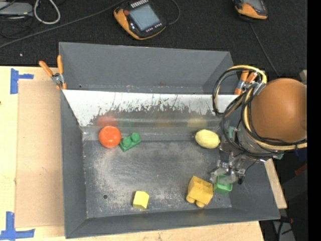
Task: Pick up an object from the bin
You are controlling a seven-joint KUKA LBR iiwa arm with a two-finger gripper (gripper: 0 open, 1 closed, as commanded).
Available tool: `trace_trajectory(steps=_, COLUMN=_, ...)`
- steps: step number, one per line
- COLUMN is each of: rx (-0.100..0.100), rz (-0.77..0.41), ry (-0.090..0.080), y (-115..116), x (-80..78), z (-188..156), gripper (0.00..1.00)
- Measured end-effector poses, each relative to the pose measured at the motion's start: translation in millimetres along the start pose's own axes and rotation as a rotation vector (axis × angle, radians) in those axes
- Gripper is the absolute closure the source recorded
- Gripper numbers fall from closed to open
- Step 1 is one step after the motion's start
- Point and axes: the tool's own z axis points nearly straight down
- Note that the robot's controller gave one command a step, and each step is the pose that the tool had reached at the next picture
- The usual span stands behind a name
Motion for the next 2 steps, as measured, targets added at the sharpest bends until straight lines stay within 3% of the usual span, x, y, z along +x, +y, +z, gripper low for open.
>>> trace_trajectory(steps=1, rx=0.002, rz=-0.039, ry=0.002, y=12, x=-12.0, z=30, gripper=1.00)
trace_trajectory(steps=2, rx=0.008, rz=-0.275, ry=0.000, y=-3, x=64.3, z=32, gripper=1.00)
